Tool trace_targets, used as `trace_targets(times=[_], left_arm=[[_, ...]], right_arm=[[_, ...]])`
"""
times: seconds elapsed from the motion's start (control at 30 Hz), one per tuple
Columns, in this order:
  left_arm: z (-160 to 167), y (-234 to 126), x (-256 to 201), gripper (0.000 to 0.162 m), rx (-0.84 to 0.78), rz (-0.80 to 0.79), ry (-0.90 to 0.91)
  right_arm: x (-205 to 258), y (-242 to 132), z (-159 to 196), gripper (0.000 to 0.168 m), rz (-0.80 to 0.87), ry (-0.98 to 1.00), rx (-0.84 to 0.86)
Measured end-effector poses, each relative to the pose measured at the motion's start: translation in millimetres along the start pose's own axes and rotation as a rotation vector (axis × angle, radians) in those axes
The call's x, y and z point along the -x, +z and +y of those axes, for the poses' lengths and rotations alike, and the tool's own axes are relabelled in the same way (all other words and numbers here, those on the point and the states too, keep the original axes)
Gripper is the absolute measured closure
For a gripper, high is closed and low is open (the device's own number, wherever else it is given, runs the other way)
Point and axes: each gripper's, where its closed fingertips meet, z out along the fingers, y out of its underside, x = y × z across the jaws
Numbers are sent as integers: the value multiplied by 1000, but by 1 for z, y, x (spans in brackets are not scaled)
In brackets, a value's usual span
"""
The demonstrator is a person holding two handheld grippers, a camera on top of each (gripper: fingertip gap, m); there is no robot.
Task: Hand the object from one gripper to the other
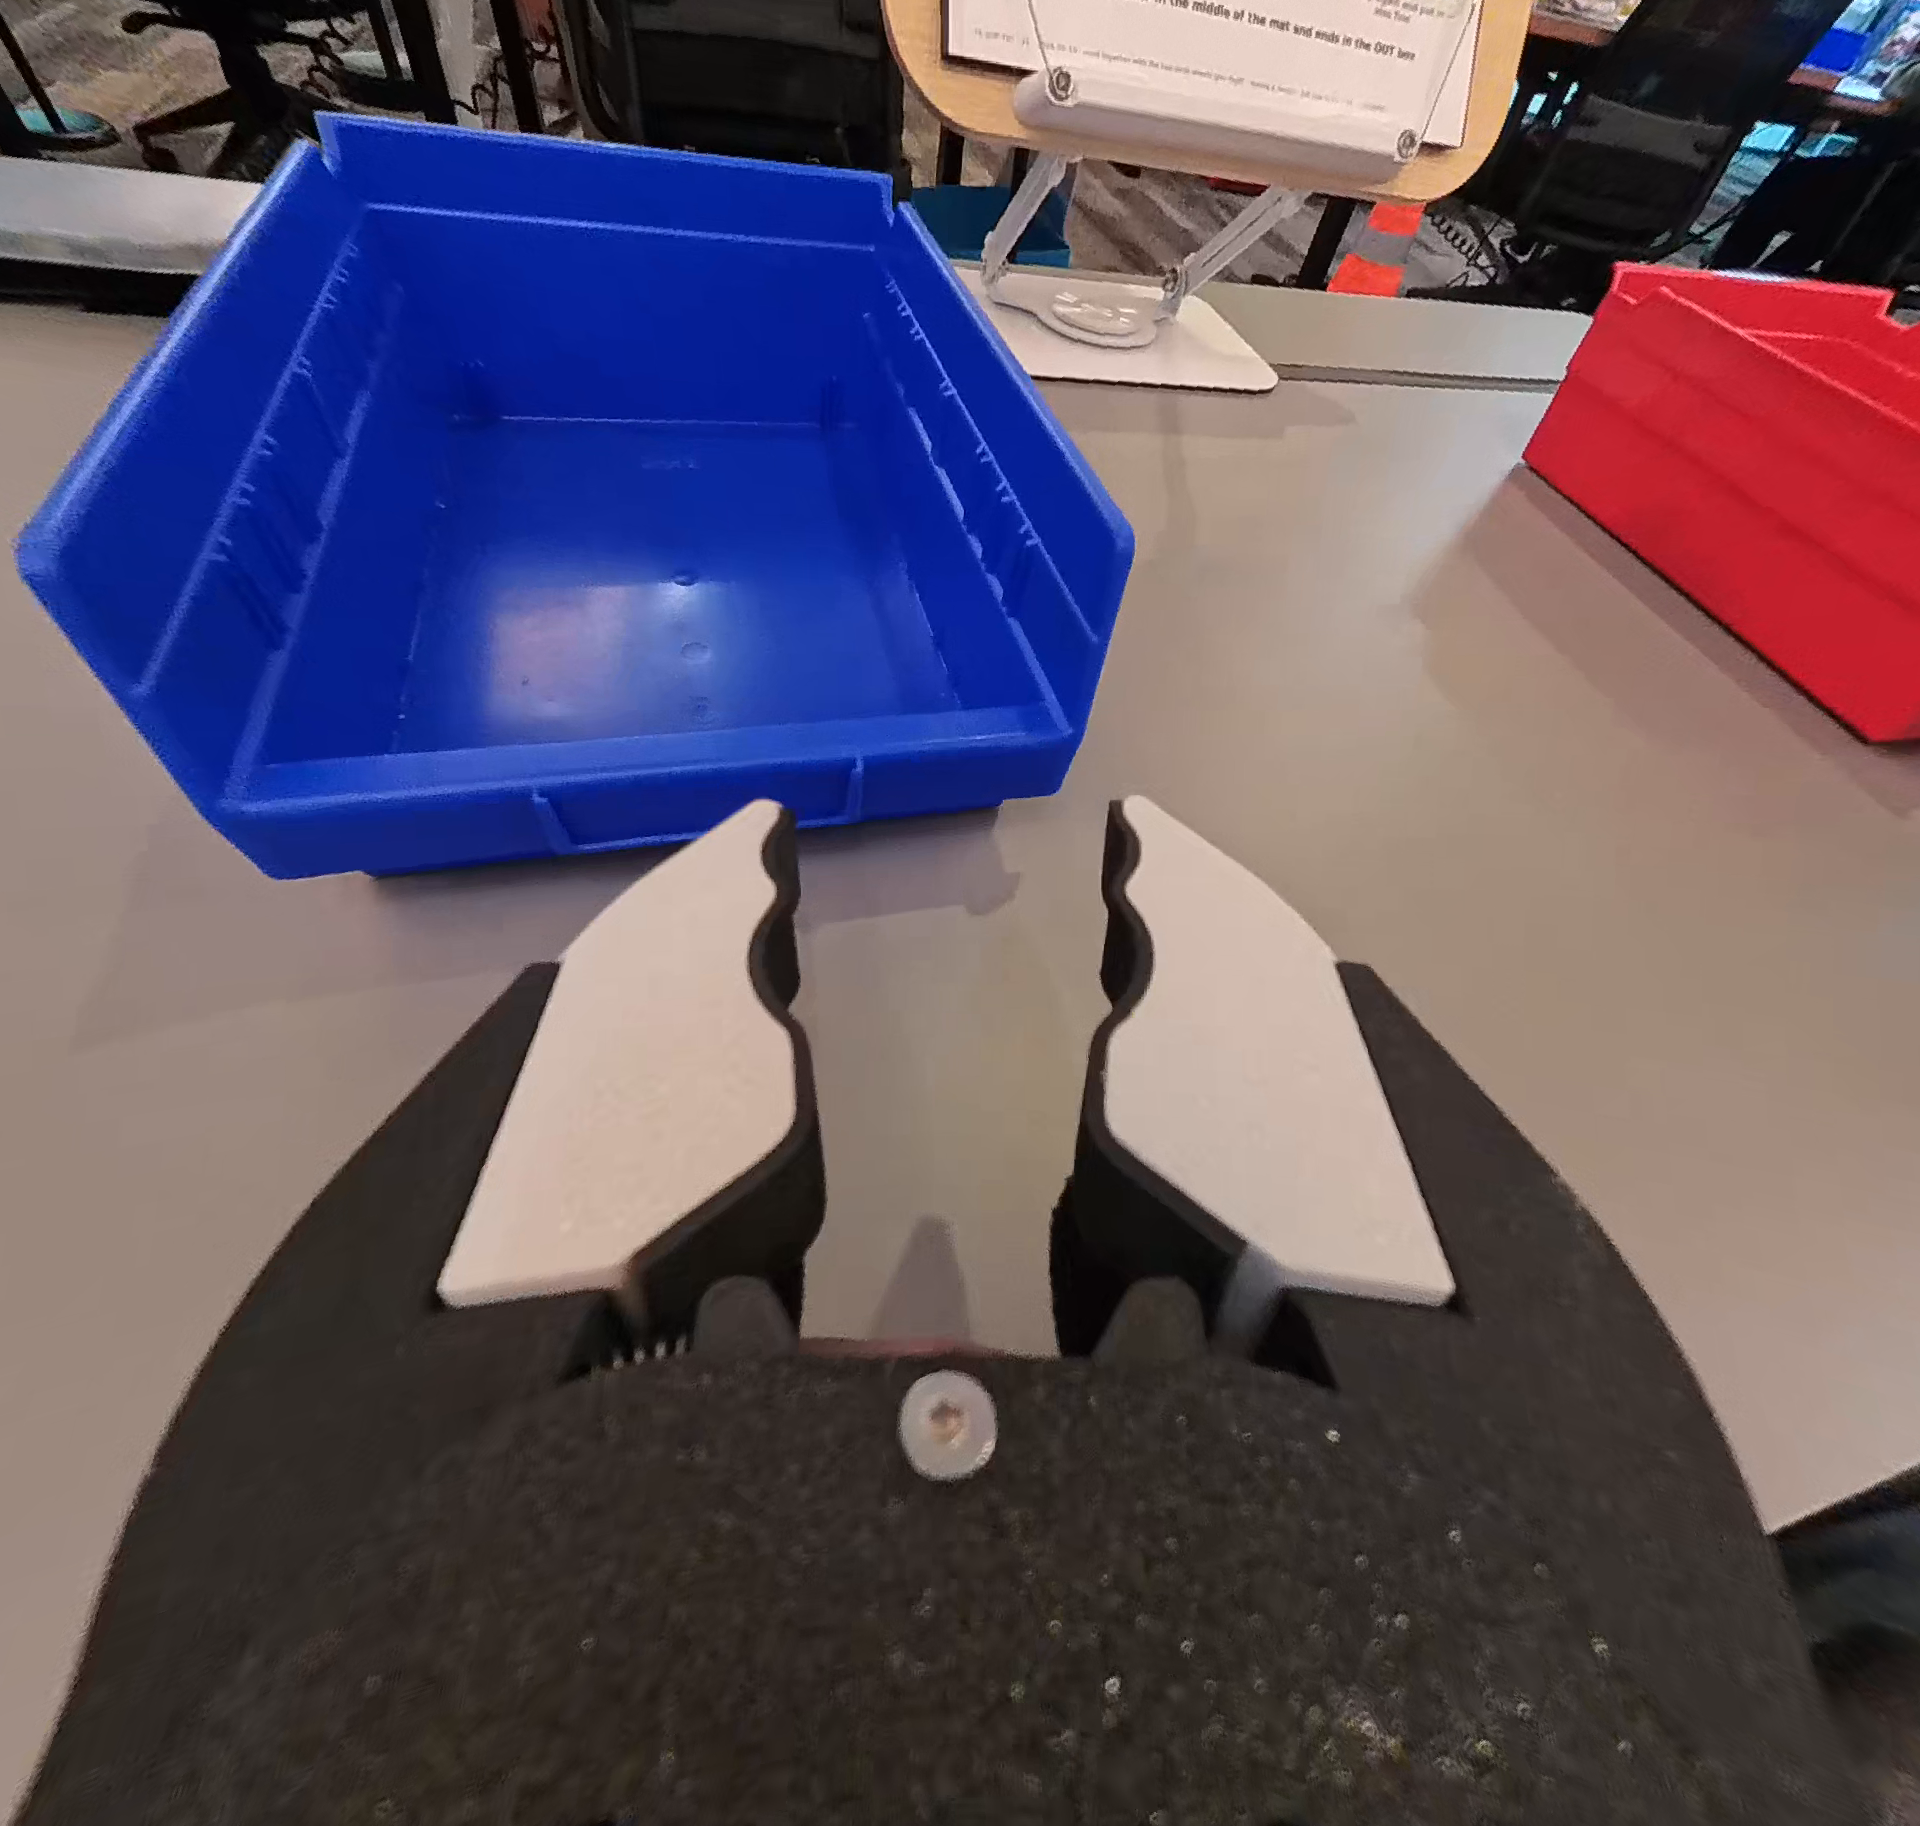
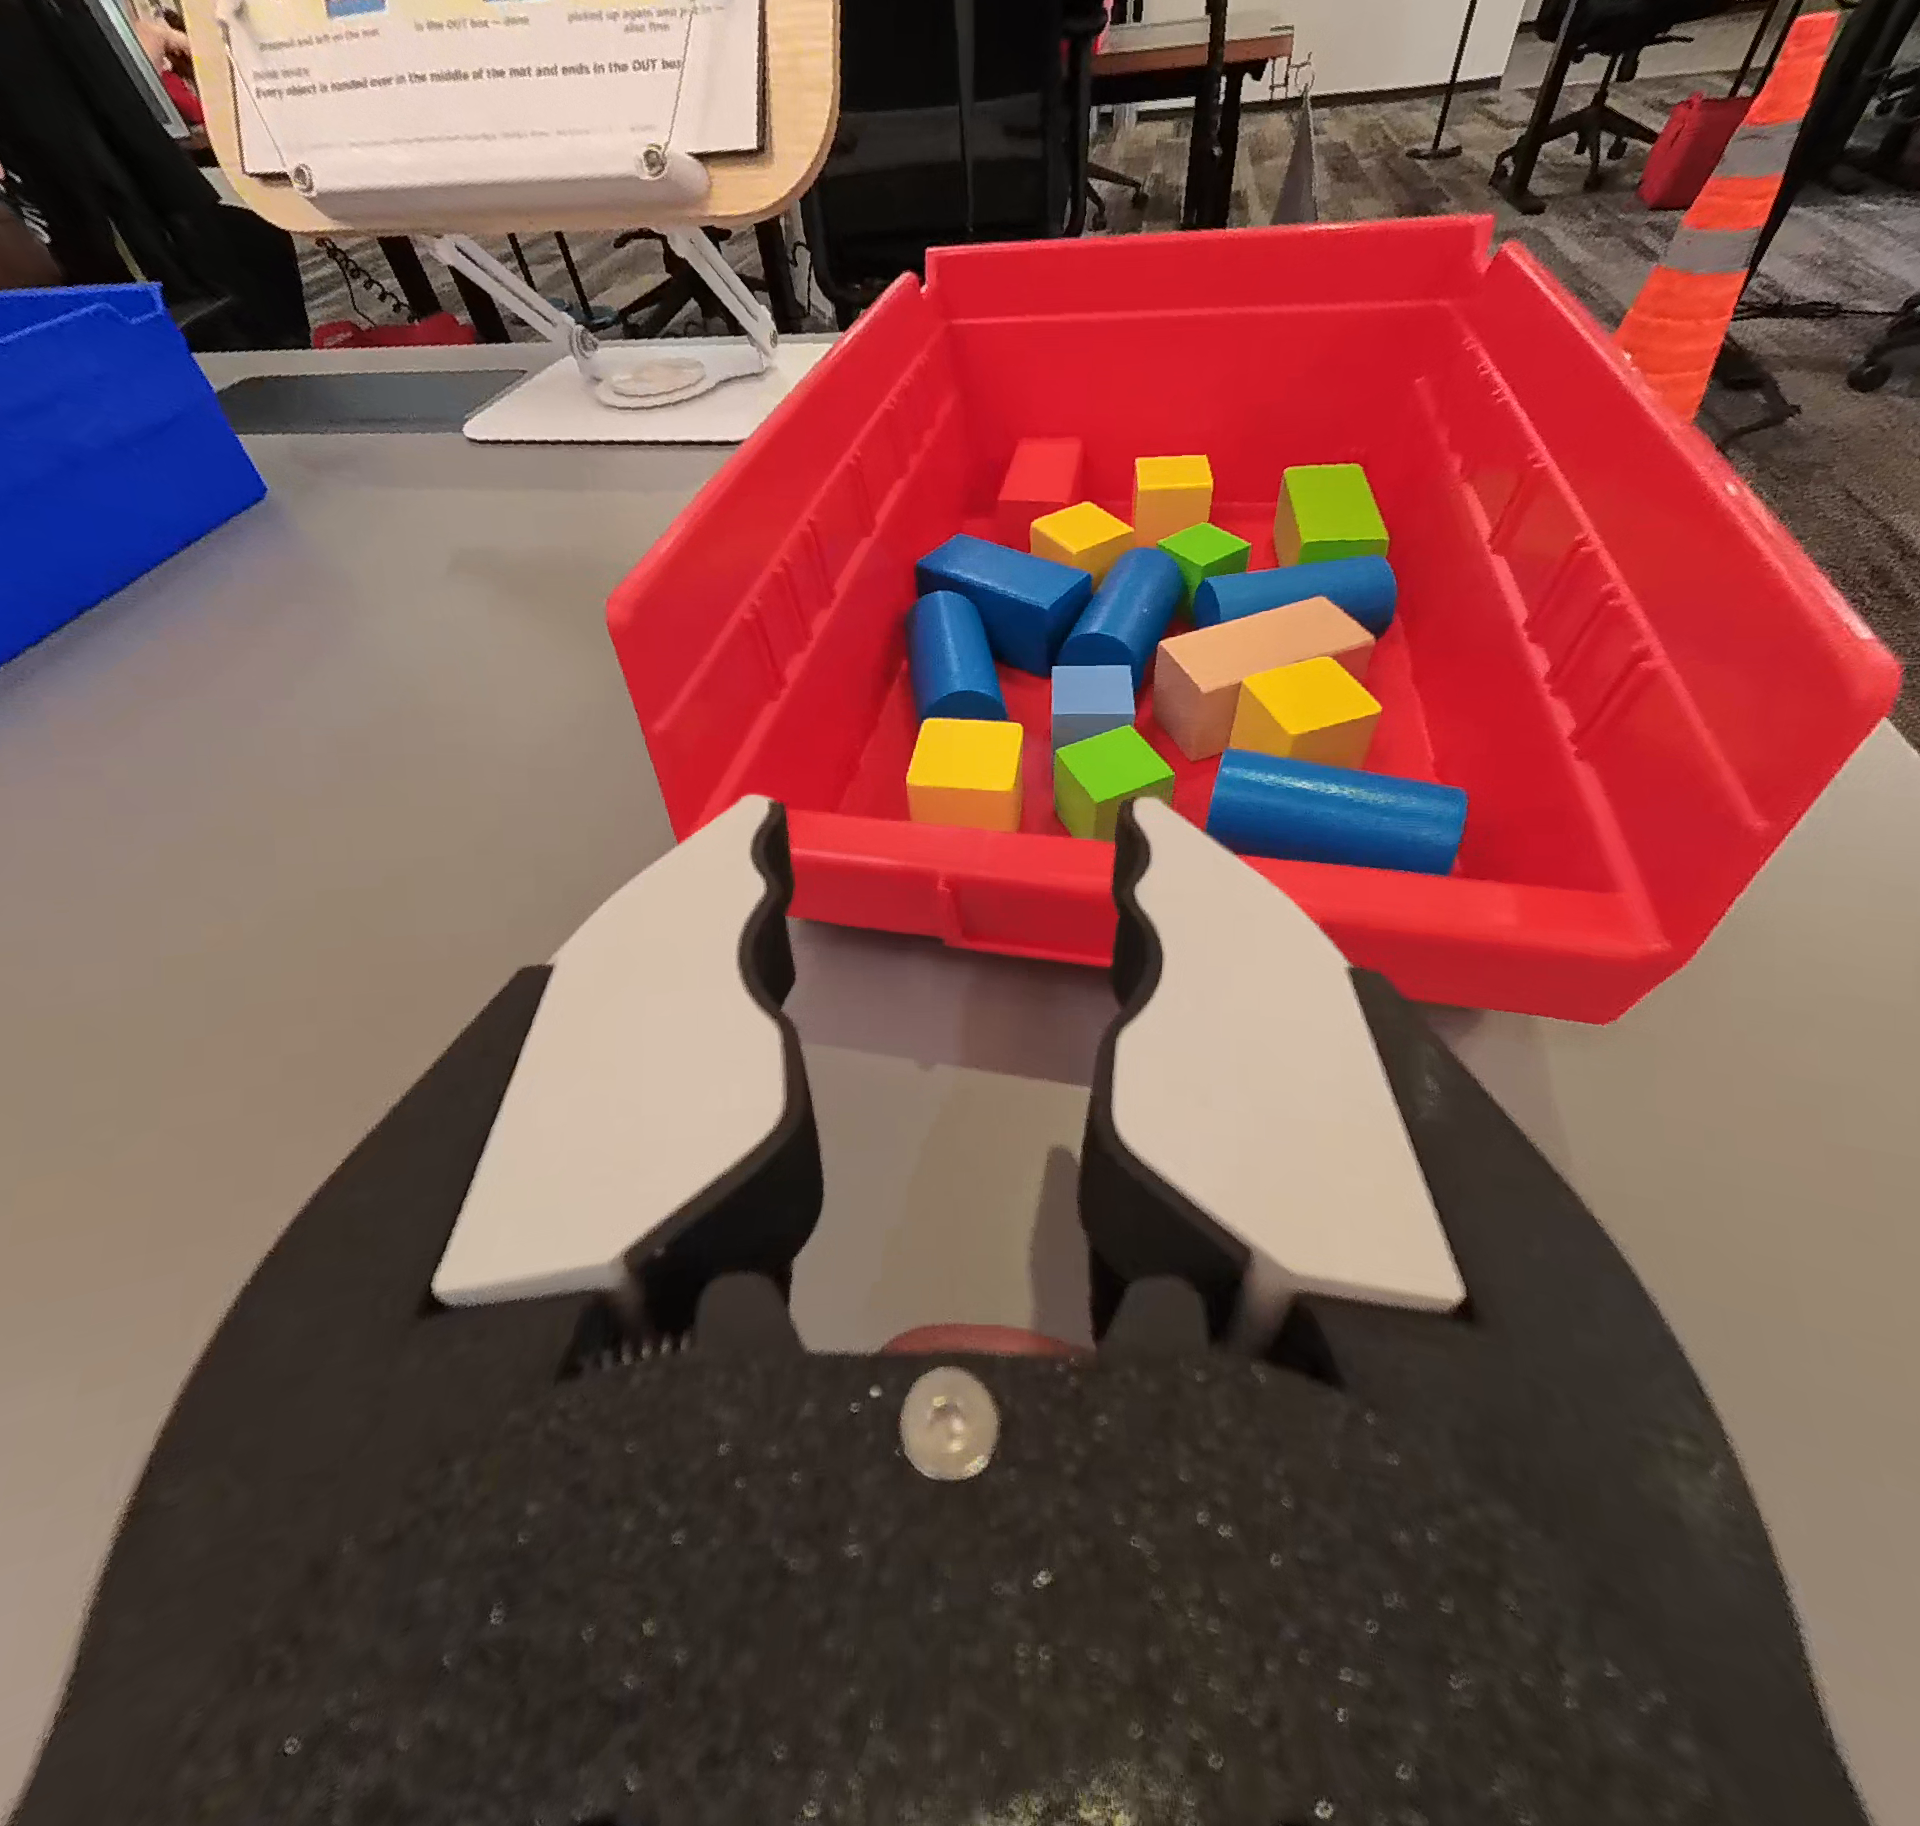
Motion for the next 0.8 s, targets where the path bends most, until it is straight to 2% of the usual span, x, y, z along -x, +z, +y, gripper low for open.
trace_targets(times=[0.2,0.33,0.47,0.57,0.67,0.73,0.8], left_arm=[[-2,0,-14,108,-9,17,66],[-19,-6,-58,109,-73,91,133],[-42,1,-160,98,-61,274,239],[-58,-2,-254,97,40,424,299],[-77,-10,-344,95,61,561,400],[-71,2,-389,95,105,596,450],[-52,30,-420,95,164,603,449]], right_arm=[[-3,-1,-4,110,-4,20,-23],[-7,-5,-9,109,-8,17,-52],[-12,-11,-19,109,-3,1,-97],[-18,-11,-15,108,9,16,-85],[-24,-15,-18,108,15,44,-95],[-35,-19,-22,108,60,39,-114],[-51,-24,-23,107,116,31,-125]])
